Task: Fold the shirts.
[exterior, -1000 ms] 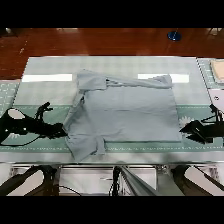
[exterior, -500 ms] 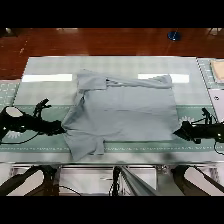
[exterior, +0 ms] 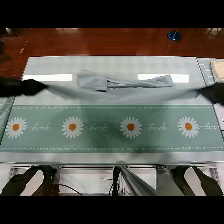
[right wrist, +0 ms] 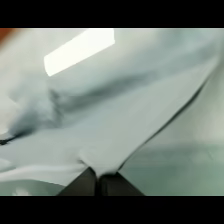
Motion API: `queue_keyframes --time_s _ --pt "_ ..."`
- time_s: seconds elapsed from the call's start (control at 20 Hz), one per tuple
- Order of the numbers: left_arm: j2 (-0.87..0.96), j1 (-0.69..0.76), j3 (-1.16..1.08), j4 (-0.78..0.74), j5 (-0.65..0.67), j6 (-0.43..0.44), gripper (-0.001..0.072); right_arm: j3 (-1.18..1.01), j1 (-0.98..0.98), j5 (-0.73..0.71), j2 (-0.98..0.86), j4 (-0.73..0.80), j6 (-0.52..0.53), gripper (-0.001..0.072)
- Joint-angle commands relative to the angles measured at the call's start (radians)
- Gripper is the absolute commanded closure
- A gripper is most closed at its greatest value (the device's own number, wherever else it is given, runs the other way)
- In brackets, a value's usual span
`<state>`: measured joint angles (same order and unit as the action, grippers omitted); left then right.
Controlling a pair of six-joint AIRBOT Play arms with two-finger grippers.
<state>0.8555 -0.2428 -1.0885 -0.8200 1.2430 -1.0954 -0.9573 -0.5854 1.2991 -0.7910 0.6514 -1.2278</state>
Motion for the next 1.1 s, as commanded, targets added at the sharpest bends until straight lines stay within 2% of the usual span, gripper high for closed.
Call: queue_keyframes --time_s 0.0,0.15,0.35,0.45,0.55,0.7,0.8,0.95,1.05 --pt "-0.141 0.0 -0.333 0.062 -0.003 -0.017 0.0686 -0.346 0.015 0.014 0.116 -0.141 -0.102 0.0687" --pt "-0.216 0.0 -0.59 -0.033 -0.003 -0.07 0.0686 -0.666 0.015 0.031 0.125 -0.09 -0.171 0.0687" --pt "-0.311 0.0 -0.814 -0.25 0.034 -0.115 0.0686 -1.056 0.015 0.108 0.125 0.233 -0.267 0.0687" --pt "-0.344 0.0 -0.885 -0.334 0.114 -0.156 0.0686 -1.203 0.015 0.222 0.125 0.386 -0.287 0.0687" --pt "-0.356 0.0 -0.944 -0.404 0.268 -0.226 0.0686 -1.272 0.022 0.366 0.126 0.44 -0.316 0.0687" --pt "-0.351 -0.002 -0.956 -0.442 0.521 -0.246 0.0686 -1.265 0.022 0.555 0.119 0.442 -0.317 0.0687" --pt "-0.346 -0.014 -0.899 -0.45 0.598 -0.246 0.0686 -1.199 0.022 0.556 0.119 0.432 -0.312 0.0687" --pt "-0.33 -0.033 -0.705 -0.447 0.568 -0.243 0.0686 -0.974 0.022 0.555 0.118 0.432 -0.282 0.0687" --pt "-0.313 -0.033 -0.513 -0.436 0.473 -0.234 0.0686 -0.763 0.022 0.545 0.104 0.453 -0.266 0.0687"
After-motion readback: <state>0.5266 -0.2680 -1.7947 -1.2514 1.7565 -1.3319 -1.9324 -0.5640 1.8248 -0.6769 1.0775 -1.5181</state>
